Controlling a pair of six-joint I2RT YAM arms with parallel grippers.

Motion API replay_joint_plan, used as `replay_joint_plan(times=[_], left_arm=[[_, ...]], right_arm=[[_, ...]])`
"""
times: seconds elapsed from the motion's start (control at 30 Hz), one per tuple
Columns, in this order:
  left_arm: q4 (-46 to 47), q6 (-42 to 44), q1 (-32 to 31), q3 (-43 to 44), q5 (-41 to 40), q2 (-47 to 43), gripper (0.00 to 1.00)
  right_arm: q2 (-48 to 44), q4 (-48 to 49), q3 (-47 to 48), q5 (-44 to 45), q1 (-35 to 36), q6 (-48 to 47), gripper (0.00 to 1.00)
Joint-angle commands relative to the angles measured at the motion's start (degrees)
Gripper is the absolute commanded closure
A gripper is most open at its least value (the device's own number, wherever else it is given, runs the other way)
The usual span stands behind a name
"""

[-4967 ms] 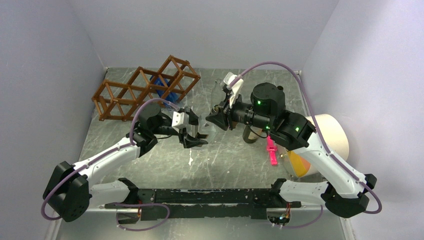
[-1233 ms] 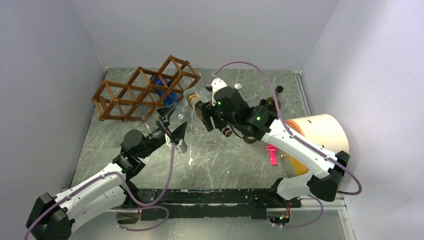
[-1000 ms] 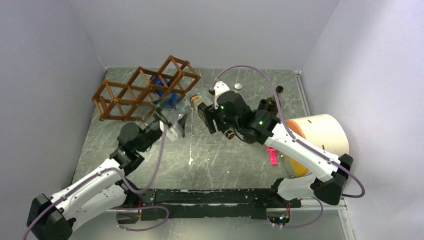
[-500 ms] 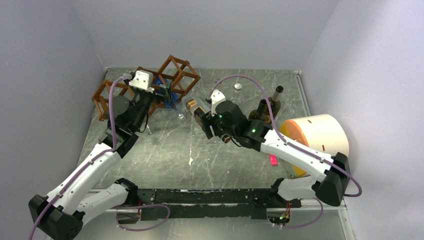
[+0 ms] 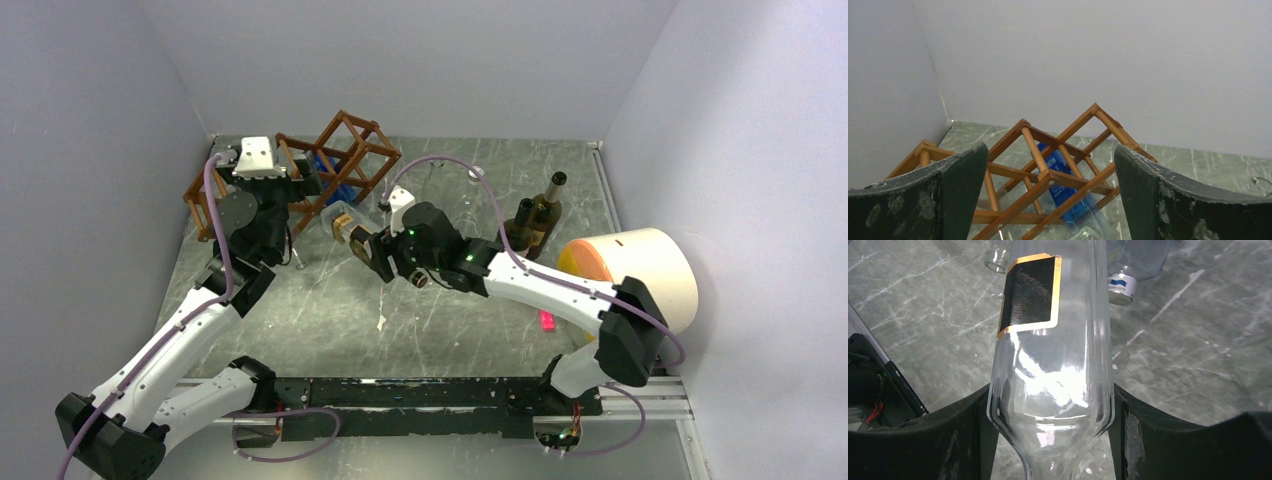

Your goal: Put the wine bottle on the wine rack

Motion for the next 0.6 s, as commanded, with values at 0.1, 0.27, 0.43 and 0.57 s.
replay_joint_plan(times=[0.1, 0.27, 0.43, 0.57], left_arm=[[3.8, 2.1, 0.7, -1.2, -6.0, -1.7, 0.00], [5.2, 3.1, 0.7, -1.9, -5.8, -1.9, 0.00], [5.1, 3.4, 0.7, -2.0, -5.7, -1.7, 0.00], [5.5, 3.5, 0.7, -2.2, -5.4, -1.8, 0.00]], right_arm=[[5.4, 17.1, 8.2, 2.9, 2.0, 2.3, 1.00], [8.5, 18.6, 11.6, 5.3, 2.5, 2.6, 1.00], [10.3, 19.0, 13.5, 8.1, 2.7, 3.4, 1.00], [11.6, 18.2, 15.1, 9.8, 2.8, 4.7, 1.00]])
